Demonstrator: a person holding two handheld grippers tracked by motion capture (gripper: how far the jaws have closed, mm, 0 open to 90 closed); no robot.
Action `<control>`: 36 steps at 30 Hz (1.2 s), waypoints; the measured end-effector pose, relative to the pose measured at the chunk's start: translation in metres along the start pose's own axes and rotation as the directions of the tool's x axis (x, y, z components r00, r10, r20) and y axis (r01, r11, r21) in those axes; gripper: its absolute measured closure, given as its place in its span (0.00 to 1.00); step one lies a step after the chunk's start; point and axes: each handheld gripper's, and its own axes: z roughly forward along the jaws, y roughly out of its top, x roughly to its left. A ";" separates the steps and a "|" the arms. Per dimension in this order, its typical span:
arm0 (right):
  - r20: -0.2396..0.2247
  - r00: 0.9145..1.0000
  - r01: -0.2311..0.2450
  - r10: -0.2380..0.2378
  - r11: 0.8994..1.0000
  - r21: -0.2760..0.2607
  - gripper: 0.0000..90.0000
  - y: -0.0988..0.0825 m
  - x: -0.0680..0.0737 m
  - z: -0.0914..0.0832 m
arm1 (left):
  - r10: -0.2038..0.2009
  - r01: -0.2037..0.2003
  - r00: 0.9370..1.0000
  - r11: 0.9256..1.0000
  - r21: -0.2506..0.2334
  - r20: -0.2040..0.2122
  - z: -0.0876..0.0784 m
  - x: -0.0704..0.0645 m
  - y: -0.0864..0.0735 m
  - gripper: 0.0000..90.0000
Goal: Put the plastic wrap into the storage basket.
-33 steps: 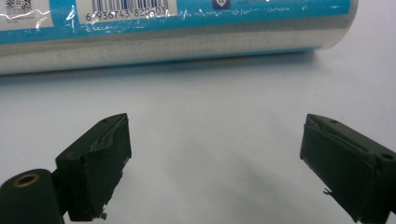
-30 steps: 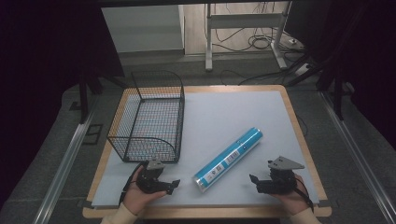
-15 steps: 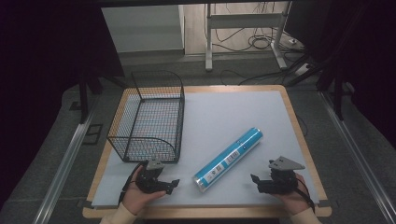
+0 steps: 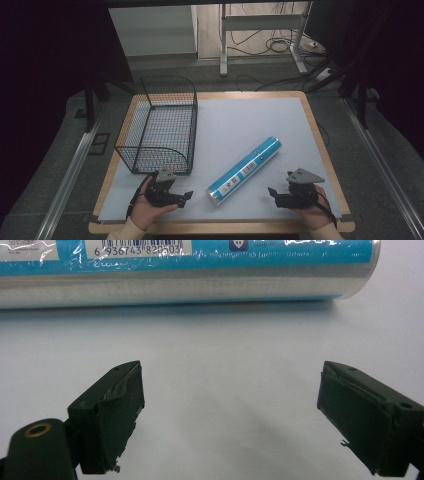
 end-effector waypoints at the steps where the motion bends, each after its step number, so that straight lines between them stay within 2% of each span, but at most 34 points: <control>1: 0.000 1.000 0.000 0.000 1.000 0.000 0.13 0.000 0.000 0.000 | 0.011 -0.011 1.000 1.000 -0.005 0.001 -0.001 -0.002 0.001 0.18; 16: -0.002 1.000 0.011 -0.011 1.000 -0.011 0.14 0.001 0.001 -0.001 | 0.038 -0.038 0.999 0.999 -0.011 0.008 -0.006 -0.014 0.009 0.18; 28: -0.021 1.000 -0.008 0.007 1.000 -0.023 0.14 0.001 0.001 -0.002 | 0.086 -0.085 0.996 0.996 -0.027 0.038 -0.006 -0.031 0.026 0.18; 36: -0.018 1.000 -0.010 0.010 1.000 -0.022 0.14 0.001 0.001 -0.002 | 0.094 -0.093 0.994 0.995 -0.035 0.046 -0.004 -0.037 0.033 0.18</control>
